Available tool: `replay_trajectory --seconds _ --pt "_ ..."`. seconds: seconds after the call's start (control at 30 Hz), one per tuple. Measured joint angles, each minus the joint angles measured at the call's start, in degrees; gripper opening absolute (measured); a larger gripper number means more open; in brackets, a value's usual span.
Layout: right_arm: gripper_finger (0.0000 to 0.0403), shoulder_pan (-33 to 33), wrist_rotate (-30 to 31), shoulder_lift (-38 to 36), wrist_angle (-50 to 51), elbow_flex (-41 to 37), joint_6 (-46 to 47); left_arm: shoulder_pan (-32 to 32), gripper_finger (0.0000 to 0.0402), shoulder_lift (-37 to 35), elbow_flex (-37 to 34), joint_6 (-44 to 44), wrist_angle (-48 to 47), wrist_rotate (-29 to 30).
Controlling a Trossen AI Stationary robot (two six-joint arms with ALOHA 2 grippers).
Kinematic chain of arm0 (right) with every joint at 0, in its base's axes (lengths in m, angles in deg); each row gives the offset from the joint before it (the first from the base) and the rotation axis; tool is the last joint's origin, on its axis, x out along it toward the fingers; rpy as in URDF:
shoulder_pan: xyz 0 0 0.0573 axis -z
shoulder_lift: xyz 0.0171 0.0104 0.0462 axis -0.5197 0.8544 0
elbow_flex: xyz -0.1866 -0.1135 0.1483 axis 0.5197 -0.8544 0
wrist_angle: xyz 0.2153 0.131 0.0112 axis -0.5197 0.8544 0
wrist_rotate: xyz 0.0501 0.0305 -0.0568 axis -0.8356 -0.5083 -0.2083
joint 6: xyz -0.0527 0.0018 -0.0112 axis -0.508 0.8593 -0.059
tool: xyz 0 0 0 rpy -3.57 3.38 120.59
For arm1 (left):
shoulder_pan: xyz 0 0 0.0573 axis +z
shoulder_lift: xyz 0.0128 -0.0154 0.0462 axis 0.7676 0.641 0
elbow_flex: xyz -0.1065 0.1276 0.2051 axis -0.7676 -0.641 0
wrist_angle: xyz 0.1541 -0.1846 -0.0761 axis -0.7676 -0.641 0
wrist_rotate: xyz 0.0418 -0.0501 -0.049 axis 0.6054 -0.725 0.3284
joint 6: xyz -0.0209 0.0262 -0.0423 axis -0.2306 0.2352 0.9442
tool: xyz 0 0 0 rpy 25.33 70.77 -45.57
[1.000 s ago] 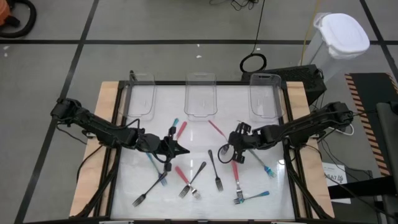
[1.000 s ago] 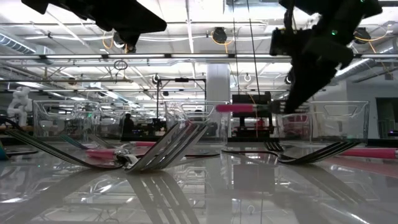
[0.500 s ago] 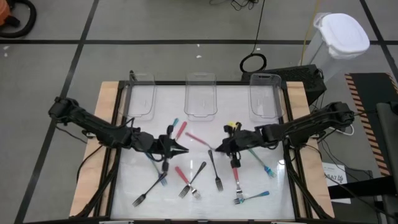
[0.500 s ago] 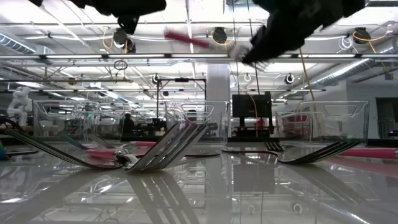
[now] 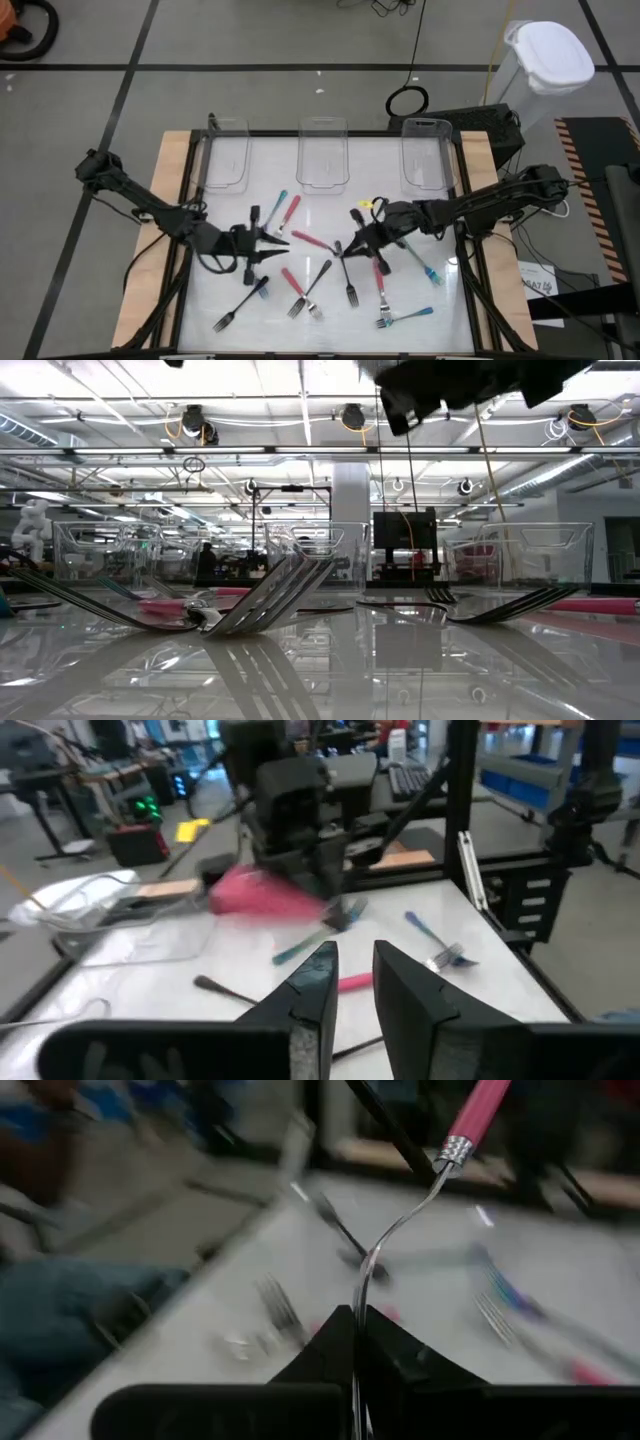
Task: Sort silverware by color (type)
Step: Put the pink fork into the left transparent bin
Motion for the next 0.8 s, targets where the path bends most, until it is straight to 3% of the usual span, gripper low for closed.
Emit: replay_trajectory --seconds 0.23,0.43,0.63,0.8 --pt "0.0004 0.2 -8.8 6.1 -18.8 -2.0 1.4 -4.9 0.0125 -1.6 0.0 -3.8 2.5 4.4" --pt "0.0004 0.1 -13.4 10.4 -27.8 -1.3 4.4 -4.6 0.0196 2.3 0.0 -9.4 12.6 4.3" --pt "0.0004 0.1 -14.7 12.0 -30.4 0.4 5.7 -2.9 0.0248 7.7 0.0 -15.6 25.2 -0.5" --pt "0.0004 0.1 -16.5 12.0 -30.4 0.9 5.0 0.3 0.0263 11.0 0.0 -15.4 31.6 -8.4"
